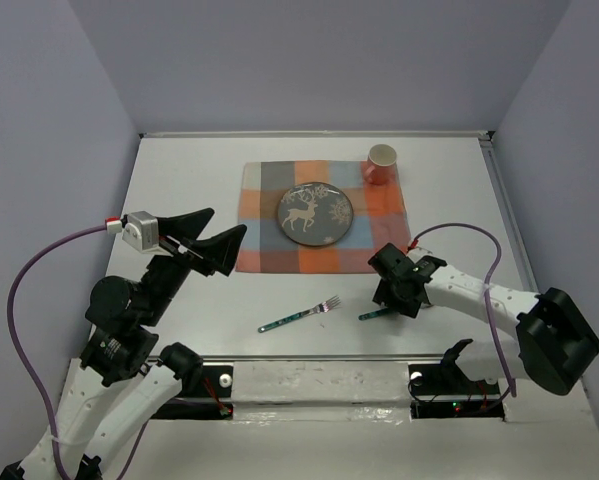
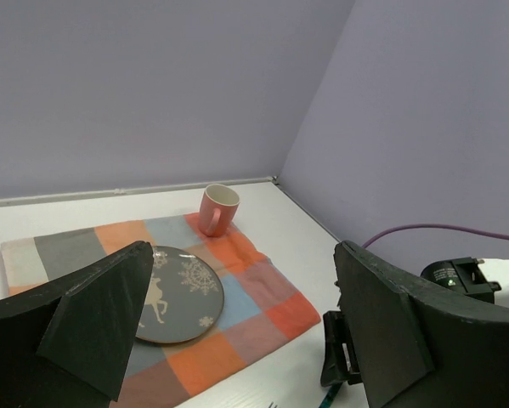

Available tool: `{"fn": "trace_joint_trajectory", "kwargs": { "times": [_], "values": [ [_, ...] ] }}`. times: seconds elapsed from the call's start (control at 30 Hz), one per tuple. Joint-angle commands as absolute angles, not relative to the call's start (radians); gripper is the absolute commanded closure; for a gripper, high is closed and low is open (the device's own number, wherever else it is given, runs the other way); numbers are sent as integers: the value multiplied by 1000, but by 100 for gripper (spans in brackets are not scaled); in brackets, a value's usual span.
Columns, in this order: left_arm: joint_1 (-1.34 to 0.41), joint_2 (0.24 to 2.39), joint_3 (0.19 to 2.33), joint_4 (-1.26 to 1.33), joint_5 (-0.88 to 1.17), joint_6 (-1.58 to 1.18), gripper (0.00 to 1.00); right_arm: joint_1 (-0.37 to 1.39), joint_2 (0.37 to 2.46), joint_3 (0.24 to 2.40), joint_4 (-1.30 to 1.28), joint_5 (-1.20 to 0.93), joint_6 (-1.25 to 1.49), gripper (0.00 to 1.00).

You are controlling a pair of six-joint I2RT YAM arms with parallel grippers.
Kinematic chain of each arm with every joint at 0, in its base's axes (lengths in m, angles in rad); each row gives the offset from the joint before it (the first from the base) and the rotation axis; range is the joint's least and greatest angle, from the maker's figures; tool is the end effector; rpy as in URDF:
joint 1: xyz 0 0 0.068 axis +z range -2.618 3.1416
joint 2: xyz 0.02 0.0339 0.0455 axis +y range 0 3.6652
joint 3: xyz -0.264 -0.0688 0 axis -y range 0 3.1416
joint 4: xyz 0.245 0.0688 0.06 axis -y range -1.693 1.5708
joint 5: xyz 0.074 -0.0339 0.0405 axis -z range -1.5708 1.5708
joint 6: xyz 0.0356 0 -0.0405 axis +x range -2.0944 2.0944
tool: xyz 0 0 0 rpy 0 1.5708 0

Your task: Set the dinner table for one person

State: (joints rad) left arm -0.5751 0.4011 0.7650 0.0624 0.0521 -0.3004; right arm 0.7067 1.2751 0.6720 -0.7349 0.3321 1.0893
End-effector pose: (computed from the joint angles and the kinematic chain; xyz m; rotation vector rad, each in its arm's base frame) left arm 0.0697 -0.0474 0.4051 0.2090 1.1631 -0.8049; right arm 0.1625 0.1235 0.1717 0.5734 2.6784 -0.0356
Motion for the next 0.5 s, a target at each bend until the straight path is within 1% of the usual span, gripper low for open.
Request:
{"fn": "trace_joint_trajectory", "kwargs": {
  "times": [0.0,0.2,0.4,0.47],
  "values": [
    [-578,400,764,106,60,-291,1,712,1293,664,-692,342,1109,39],
    [-580,399,762,106,58,-291,1,712,1292,652,-687,351,1117,46],
    [-578,400,762,106,57,-291,1,712,1295,637,-686,354,1129,51],
    [-580,402,762,106,58,-291,1,712,1286,630,-687,356,1134,55]
  ]
}}
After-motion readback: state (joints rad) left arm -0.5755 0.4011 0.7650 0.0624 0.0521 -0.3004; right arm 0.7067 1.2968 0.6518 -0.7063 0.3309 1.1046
